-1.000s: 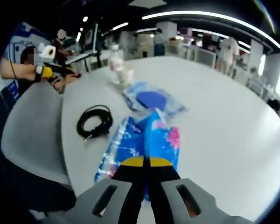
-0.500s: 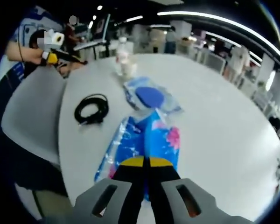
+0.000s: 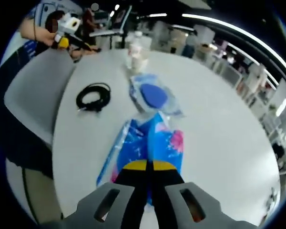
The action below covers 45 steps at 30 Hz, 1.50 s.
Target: Arrange the tabletop items into an orderly group along one side of the table until the central work area is clear of visible clutter.
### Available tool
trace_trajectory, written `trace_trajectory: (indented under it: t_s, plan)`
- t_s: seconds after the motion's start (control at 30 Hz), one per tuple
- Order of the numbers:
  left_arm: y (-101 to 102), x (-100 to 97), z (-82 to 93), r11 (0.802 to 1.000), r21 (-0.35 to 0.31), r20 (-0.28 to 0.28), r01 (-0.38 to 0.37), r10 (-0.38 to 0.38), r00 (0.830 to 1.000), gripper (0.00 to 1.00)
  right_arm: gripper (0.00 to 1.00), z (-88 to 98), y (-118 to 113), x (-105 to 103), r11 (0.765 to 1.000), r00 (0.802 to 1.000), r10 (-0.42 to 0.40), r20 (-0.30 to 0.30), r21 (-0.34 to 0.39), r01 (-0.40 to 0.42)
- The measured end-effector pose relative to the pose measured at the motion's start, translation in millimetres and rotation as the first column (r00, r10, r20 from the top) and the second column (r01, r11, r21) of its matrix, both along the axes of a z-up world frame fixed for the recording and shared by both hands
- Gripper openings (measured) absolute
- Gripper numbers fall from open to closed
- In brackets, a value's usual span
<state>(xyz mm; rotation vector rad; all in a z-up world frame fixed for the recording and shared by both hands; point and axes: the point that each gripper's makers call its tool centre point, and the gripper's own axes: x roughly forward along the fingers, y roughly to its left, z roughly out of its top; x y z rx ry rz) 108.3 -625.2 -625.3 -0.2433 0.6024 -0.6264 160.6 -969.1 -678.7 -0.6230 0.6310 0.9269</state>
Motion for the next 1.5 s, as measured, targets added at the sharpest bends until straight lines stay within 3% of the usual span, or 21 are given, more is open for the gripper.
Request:
trace_trajectory:
  t_s: [0.23,0.63,0.93,1.5]
  plan:
    - [0,-3.2,-2.0,1.000,-0.005,-0.006,-0.011,0.011,1.000,0.91,0.00,-2.7,-2,-2,0.997,0.998,0.059,0.004,-0.042,-0.058]
    - [-3,-9.6,-6.0,1.000,-0.003,-0.024,-0.021,0.021,1.000,0.91,0.00,3.7,-23,21,0.995,0.996,0.082,0.028,-0.058,-0.081]
    - [-5,-11.1,-6.8,0.999,-0.005,-0.032,-0.034,0.034,0.999,0.90,0.00,0.0,-30,26,0.987,0.991,0.133,0.022,-0.089,-0.131]
    - [-4,-15.7,-6.3,0.997,0.001,-0.035,-0.079,0.079,0.996,0.89,0.00,-5.8,-35,50,0.962,0.968,0.250,-0.001,-0.115,-0.248]
